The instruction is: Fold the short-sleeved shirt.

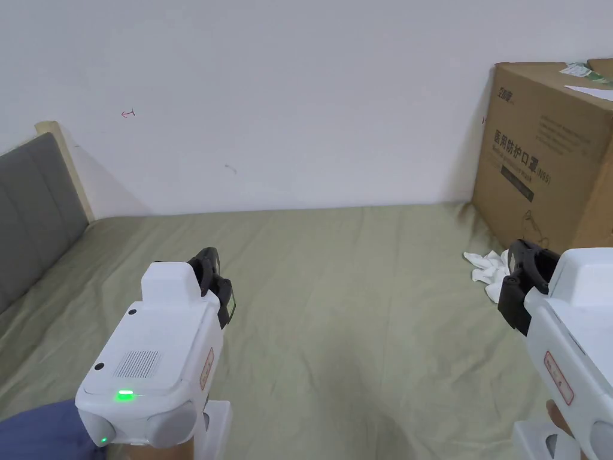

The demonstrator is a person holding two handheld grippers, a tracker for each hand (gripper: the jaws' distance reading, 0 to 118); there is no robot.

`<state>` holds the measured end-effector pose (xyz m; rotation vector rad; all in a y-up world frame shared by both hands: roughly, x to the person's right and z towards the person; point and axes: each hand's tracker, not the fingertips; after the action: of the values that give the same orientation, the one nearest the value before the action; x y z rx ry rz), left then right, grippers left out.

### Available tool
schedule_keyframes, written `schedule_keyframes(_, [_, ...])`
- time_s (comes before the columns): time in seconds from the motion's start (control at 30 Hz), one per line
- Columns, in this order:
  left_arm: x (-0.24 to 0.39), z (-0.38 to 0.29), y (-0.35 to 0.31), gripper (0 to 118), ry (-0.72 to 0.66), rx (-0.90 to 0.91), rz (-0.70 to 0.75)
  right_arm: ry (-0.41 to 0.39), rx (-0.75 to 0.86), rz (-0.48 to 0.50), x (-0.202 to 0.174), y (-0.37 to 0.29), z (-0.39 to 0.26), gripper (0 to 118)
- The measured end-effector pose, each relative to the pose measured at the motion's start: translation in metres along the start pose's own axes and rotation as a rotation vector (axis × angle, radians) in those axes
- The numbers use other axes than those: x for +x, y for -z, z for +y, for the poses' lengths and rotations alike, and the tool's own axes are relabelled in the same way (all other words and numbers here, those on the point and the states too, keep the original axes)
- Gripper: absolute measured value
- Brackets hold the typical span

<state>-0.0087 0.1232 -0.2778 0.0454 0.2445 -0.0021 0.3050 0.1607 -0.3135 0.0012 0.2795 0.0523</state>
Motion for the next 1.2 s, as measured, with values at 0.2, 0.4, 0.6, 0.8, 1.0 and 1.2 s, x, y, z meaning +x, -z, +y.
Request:
schedule_keyframes(0.2, [-0.003, 0.000, -0.001, 0, -0.011, -0.004, 0.000, -0.004, 0.004, 0.007, 0.008, 0.004, -0.005, 0])
schedule_keyframes(0.4, [-0.003, -0.001, -0.003, 0, 0.007, 0.002, -0.001, -0.003, 0.003, 0.012, 0.009, 0.006, -0.005, 0])
schedule_keyframes(0.6, [-0.004, -0.002, -0.003, 0, 0.012, 0.000, 0.000, -0.008, -0.001, 0.021, 0.007, 0.007, -0.008, 0])
schedule_keyframes(0.8, [-0.004, -0.003, -0.003, 0, 0.006, -0.001, 0.000, -0.010, -0.002, 0.023, 0.008, 0.009, -0.008, 0])
schedule_keyframes(1.0, [-0.005, -0.005, -0.002, 0, 0.008, -0.003, 0.003, -0.011, -0.003, 0.027, -0.001, 0.005, -0.006, 0])
schedule_keyframes(1.2, [-0.005, -0.006, -0.003, 0, 0.006, -0.007, 0.005, -0.009, -0.004, 0.028, 0.003, 0.008, -0.009, 0])
